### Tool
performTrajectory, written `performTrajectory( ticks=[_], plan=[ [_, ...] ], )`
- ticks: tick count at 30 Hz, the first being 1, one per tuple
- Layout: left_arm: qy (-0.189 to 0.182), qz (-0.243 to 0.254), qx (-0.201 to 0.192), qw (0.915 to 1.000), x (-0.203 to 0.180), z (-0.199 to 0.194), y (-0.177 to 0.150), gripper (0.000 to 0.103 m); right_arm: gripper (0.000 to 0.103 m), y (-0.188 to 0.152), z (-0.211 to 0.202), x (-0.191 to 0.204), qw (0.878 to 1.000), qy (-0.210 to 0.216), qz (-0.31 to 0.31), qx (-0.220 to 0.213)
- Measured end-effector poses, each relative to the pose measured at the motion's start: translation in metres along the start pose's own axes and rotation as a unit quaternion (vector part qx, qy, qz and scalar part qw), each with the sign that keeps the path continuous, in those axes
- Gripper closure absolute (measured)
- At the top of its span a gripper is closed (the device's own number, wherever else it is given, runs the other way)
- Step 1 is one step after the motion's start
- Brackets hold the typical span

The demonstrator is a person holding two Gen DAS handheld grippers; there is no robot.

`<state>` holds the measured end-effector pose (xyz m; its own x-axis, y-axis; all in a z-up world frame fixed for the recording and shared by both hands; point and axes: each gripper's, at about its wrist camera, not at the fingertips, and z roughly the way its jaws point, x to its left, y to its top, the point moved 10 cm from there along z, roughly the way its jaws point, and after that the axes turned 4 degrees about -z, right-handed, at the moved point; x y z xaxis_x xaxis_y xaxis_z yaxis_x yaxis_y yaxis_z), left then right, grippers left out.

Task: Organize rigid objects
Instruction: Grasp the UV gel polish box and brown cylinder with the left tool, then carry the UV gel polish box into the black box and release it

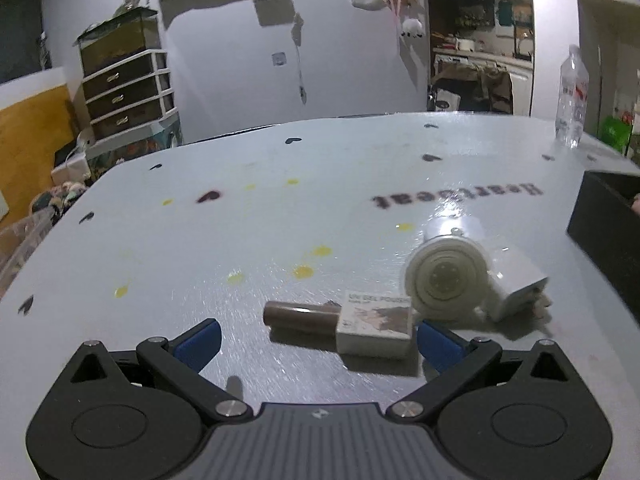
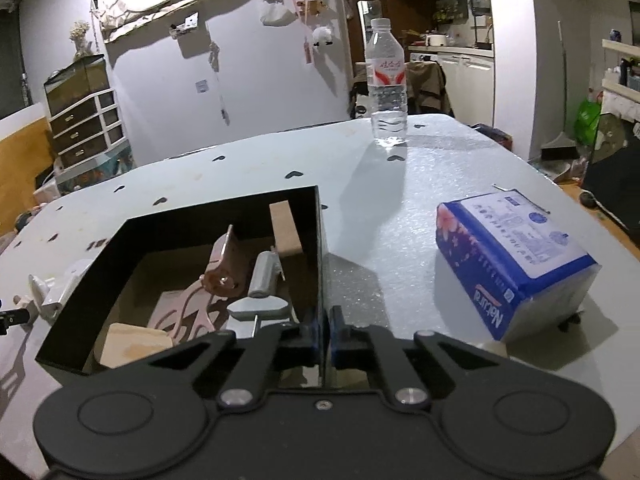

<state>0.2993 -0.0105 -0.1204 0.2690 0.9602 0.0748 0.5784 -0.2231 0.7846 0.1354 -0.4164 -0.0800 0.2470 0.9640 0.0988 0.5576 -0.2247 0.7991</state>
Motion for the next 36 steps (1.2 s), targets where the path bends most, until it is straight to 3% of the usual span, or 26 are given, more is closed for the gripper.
performTrajectory(
  ticks=[10,12,15,27,32,36],
  plan=[
    [-0.013,0.005,0.001,0.9999,-0.004,0.018,0.005,0.001,0.099,-0.001,0.000,0.002,0.999,-0.032,-0.013,-0.009],
    [-0.017,-0.002,-0.003,0.9998,-0.003,0.020,0.006,0.004,0.098,-0.002,0.000,0.002,0.999,-0.034,-0.014,-0.009],
    [-0.036,-0.025,-0.005,0.9990,-0.004,0.020,0.007,0.016,0.098,-0.002,-0.001,0.003,0.999,-0.038,-0.015,-0.011],
    [-0.011,-0.050,-0.008,0.9987,-0.008,0.014,0.003,0.017,0.098,-0.002,-0.001,0.003,0.999,-0.039,-0.007,-0.013],
    [-0.006,-0.092,-0.010,0.9957,-0.006,0.001,-0.005,0.017,0.098,-0.003,-0.001,0.004,0.999,-0.038,-0.003,-0.016],
    [-0.006,-0.142,-0.044,0.9888,-0.003,-0.025,-0.005,0.017,0.098,-0.003,-0.001,0.004,0.999,-0.038,-0.003,-0.018]
  ],
)
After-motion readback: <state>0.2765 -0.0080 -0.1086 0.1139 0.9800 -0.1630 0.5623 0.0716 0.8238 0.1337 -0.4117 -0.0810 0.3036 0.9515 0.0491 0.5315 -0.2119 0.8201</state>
